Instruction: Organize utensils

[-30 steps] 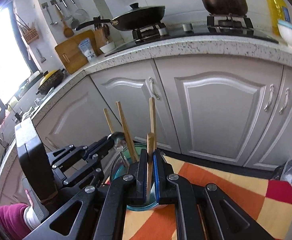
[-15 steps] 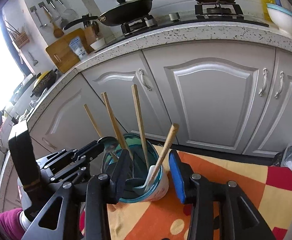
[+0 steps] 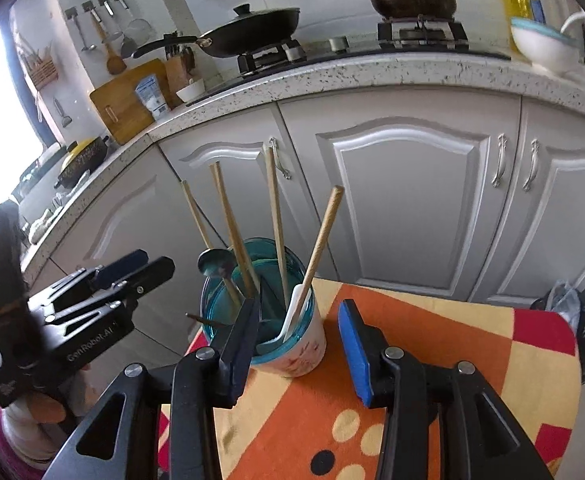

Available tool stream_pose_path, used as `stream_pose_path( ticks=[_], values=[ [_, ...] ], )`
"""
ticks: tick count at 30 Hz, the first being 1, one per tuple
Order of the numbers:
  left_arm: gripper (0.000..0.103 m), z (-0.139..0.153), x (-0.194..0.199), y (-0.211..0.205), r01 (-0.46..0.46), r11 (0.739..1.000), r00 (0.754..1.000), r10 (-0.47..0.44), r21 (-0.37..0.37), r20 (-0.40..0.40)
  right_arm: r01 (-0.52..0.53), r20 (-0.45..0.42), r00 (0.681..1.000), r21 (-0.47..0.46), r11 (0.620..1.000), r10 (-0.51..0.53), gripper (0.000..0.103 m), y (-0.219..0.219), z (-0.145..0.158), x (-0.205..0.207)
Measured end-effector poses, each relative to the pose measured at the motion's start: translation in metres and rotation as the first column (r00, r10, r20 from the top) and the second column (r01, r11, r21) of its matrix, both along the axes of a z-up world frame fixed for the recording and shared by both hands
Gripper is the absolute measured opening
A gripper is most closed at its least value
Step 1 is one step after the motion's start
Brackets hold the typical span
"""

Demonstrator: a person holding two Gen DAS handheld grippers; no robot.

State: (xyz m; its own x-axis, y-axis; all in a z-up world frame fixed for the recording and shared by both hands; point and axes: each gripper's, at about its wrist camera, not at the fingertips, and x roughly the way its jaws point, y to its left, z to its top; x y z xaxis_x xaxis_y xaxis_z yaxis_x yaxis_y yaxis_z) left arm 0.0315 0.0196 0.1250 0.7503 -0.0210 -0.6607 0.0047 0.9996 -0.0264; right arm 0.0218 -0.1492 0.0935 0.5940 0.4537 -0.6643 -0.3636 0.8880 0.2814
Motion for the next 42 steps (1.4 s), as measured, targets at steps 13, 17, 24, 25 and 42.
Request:
stream_pose_path(
  ticks=[13, 17, 24, 25, 42],
  values=[
    [0.042, 0.011, -0.032, -0.006, -0.044, 0.999, 0.999, 0.043, 0.026, 0.029, 0.025, 0.06, 0.998, -0.049, 0.998, -0.023, 0.041, 0.019, 0.01, -0.034],
    [0.042, 0.013, -0.042, -0.009, -0.053, 0.998, 0.998, 0.052, 0.029, 0.033, 0.034, 0.078, 0.996, -0.062, 0.998, -0.029, 0.042, 0.019, 0.014, -0.04],
    [0.042, 0.014, -0.048, -0.012, -0.071, 0.996, 0.997, 0.069, 0.052, 0.037, 0.043, 0.092, 0.995, -0.055, 0.998, -0.038, 0.047, 0.02, 0.019, -0.046],
    [0.042, 0.014, -0.05, -0.012, -0.072, 0.996, 0.997, 0.07, 0.054, 0.04, 0.043, 0.094, 0.995, -0.055, 0.998, -0.037, 0.047, 0.02, 0.02, -0.047],
    [0.042, 0.016, -0.055, -0.007, -0.085, 0.995, 0.995, 0.083, 0.049, 0.05, 0.034, 0.087, 0.996, -0.073, 0.997, -0.027, 0.051, 0.027, 0.019, -0.047]
  ],
)
